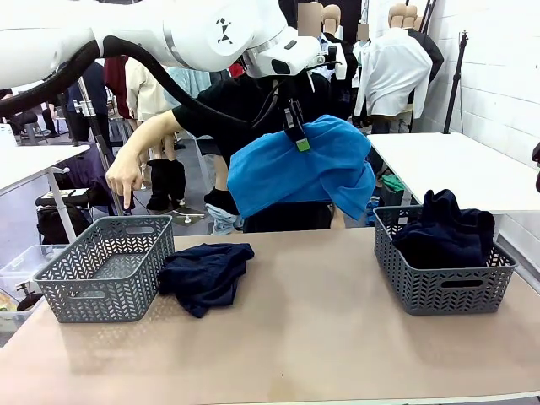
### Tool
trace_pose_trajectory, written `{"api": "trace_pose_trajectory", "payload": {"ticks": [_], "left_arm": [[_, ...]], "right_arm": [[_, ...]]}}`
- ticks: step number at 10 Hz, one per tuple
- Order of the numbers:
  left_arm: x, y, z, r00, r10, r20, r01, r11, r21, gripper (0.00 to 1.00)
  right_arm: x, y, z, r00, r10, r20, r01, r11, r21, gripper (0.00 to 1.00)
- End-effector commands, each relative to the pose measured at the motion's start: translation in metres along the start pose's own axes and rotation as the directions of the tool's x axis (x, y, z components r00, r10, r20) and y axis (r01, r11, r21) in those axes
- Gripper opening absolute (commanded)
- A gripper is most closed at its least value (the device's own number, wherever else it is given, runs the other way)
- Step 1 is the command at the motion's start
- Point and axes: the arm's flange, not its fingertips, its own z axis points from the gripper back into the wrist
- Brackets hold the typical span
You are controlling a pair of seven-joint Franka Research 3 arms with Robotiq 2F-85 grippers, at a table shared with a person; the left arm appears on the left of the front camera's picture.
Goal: Sort the tops and bottoms.
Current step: Sort the clothes according to human instructions.
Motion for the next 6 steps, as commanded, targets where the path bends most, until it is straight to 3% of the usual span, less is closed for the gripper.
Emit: {"api": "trace_pose_trajectory", "payload": {"ticks": [1,6], "left_arm": [[0.0002,0.0012,0.0061,1.000,-0.003,-0.005,0.003,1.000,0.005,0.00],[0.0002,0.0012,0.0061,1.000,-0.003,-0.005,0.003,1.000,0.005,0.00]], "right_arm": [[-0.0001,0.0014,0.0004,1.000,0.010,-0.004,-0.010,1.000,-0.020,1.00],[-0.0001,0.0014,0.0004,1.000,0.010,-0.004,-0.010,1.000,-0.020,1.00]]}}
